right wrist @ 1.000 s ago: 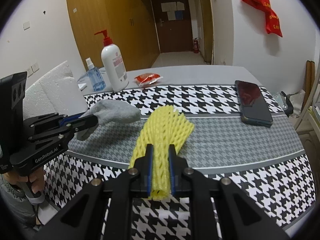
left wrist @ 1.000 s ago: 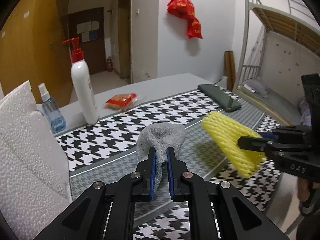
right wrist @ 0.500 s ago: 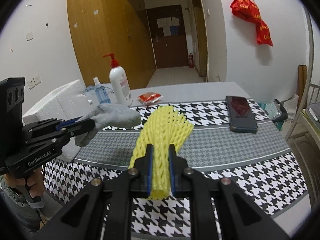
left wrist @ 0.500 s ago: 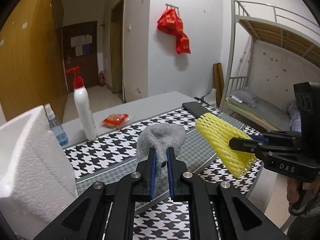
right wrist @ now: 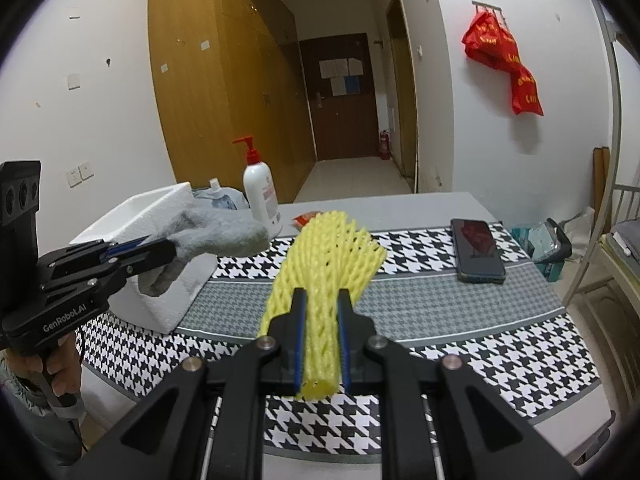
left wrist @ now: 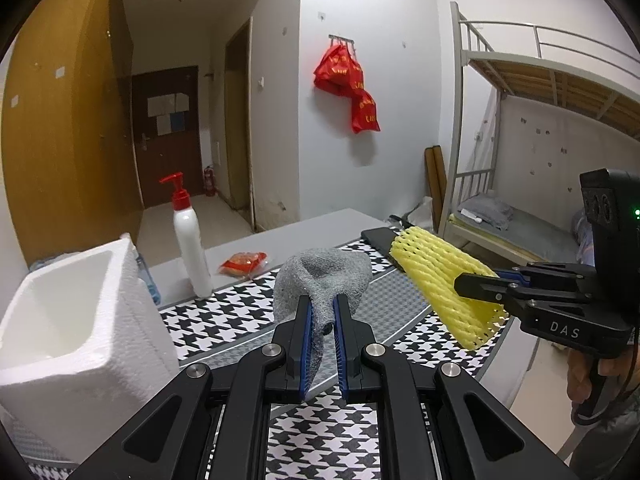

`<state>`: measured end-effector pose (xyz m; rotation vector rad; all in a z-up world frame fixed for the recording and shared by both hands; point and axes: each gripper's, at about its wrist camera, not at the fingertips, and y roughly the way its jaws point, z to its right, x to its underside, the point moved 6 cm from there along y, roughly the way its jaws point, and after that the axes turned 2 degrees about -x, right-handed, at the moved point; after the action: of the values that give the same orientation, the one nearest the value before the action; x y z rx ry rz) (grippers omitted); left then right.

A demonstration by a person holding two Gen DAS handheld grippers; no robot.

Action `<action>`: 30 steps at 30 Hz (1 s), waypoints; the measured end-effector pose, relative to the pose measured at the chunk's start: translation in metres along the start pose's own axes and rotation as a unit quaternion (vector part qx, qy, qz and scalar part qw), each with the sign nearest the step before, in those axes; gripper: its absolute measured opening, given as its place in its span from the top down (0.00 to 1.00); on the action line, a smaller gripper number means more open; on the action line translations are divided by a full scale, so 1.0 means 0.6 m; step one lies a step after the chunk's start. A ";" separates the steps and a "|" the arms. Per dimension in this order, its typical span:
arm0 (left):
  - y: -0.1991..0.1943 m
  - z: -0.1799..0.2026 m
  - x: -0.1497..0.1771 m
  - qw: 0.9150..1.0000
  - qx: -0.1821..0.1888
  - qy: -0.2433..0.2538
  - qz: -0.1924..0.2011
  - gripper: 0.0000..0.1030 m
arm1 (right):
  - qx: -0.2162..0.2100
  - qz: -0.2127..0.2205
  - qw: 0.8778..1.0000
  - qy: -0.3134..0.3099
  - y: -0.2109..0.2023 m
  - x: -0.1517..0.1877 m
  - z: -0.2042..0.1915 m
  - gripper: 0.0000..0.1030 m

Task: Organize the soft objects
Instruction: 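Lift the grey sock with the left tool while the right tool lifts the yellow net, then carry the yellow net with the right tool and the sock with the left tool to the foam box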

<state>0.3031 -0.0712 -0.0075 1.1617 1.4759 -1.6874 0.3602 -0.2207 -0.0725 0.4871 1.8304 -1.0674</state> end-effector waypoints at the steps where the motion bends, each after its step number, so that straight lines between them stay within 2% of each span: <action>1: -0.004 -0.001 -0.001 1.000 -0.001 0.000 0.002 0.89 | -0.001 0.002 1.000 -0.001 -0.003 -0.001 -0.003 0.83; 16: -0.077 -0.009 -0.010 0.999 -0.021 0.004 0.037 0.89 | -0.011 0.037 0.999 -0.019 -0.055 -0.015 -0.043 0.83; 30: -0.127 -0.039 -0.009 0.997 -0.060 -0.001 0.054 0.89 | -0.037 0.053 0.997 -0.031 -0.059 -0.025 -0.077 0.83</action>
<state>0.2438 -0.0338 0.0312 1.1541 1.4639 -1.5064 0.3187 -0.1996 -0.0346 0.4958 1.7632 -0.9288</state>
